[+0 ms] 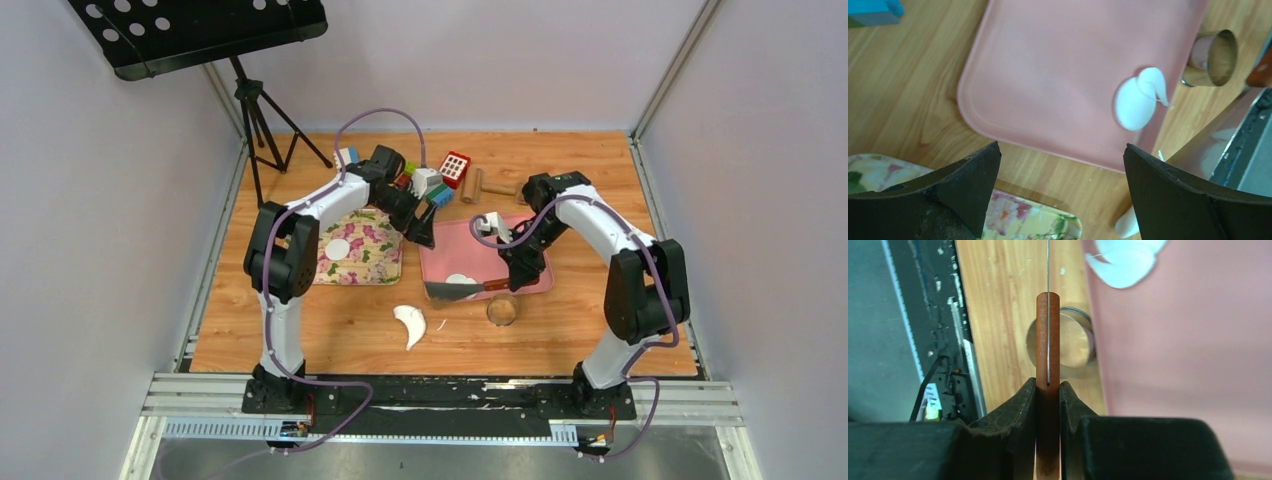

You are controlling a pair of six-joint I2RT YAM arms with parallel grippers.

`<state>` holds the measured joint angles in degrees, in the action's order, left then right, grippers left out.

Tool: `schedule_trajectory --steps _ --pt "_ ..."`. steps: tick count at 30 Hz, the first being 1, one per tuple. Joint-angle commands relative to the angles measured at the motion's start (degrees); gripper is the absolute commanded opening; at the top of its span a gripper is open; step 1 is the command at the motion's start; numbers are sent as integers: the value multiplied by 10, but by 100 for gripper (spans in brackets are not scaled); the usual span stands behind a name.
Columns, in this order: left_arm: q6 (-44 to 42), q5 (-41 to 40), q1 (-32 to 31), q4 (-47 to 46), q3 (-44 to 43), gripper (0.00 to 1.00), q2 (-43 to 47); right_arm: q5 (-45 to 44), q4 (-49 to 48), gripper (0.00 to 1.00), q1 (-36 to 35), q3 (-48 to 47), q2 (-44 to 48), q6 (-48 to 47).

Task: Roll out the dumpling wrappers from the dough
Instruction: Remove the dumpling wrapper from the work surface.

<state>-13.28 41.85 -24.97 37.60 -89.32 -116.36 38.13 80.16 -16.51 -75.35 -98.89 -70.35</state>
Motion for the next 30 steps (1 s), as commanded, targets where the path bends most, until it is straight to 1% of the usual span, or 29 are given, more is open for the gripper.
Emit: schedule_trajectory --steps 1,4,7,9,12,15,20,23,26,30 --pt "4 -55 3 -30 11 100 29 -21 -61 0 13 -36 54 80" --pt "-1 -62 -2 -32 20 100 26 -44 -79 0 22 -27 81 100" --pt "-9 -93 -16 -35 30 100 29 -62 -95 0 46 -15 113 116" --pt "-16 -121 -32 -39 37 100 33 -63 -101 0 69 -12 130 122" --pt "-28 -184 -62 -41 41 100 36 -70 -106 0 100 -7 150 136" --pt "-35 -233 -85 -49 40 100 35 -93 -122 0 113 18 176 130" --pt "-5 -281 -97 -41 -1 100 0 -89 -125 0 112 68 207 110" --pt "8 -318 -99 -43 -18 100 -20 -105 -136 0 113 89 221 108" --pt "25 -354 -100 -48 -35 100 -36 -112 -137 0 113 100 238 103" --pt "50 -396 -101 -40 -80 100 -74 -129 -138 0 113 105 258 98"
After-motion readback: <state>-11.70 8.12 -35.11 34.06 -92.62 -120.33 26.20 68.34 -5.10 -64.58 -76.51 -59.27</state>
